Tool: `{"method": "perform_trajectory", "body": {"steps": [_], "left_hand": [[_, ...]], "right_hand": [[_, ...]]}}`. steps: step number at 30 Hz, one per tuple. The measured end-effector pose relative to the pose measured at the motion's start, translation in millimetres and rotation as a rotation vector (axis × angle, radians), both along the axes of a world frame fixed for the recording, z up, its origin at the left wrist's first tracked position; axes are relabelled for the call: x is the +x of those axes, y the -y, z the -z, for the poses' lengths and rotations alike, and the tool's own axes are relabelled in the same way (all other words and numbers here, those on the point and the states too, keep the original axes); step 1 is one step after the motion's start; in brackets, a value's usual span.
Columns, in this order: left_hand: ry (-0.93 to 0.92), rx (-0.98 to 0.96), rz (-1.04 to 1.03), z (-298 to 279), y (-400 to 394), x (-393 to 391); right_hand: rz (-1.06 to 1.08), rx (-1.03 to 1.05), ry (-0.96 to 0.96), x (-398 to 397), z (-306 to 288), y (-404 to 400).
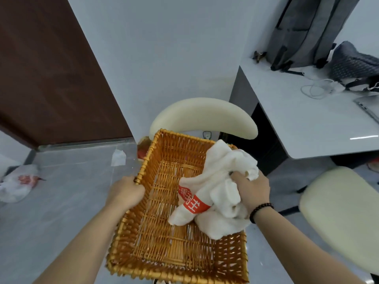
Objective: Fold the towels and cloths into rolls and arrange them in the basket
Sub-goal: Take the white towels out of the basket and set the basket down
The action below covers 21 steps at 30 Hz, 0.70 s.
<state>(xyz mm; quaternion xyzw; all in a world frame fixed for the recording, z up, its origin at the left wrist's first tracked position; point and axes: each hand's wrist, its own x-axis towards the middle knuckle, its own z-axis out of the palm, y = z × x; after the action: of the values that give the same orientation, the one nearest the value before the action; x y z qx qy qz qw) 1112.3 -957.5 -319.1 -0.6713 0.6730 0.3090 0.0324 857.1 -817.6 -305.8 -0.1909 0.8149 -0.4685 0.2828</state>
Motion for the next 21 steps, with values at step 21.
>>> {"method": "perform_trajectory", "body": {"steps": [21], "left_hand": [[0.023, -0.167, 0.145, 210.0, 4.6, -65.4]], "right_hand": [[-0.585, 0.5, -0.748, -96.9, 195.7, 49.9]]}}
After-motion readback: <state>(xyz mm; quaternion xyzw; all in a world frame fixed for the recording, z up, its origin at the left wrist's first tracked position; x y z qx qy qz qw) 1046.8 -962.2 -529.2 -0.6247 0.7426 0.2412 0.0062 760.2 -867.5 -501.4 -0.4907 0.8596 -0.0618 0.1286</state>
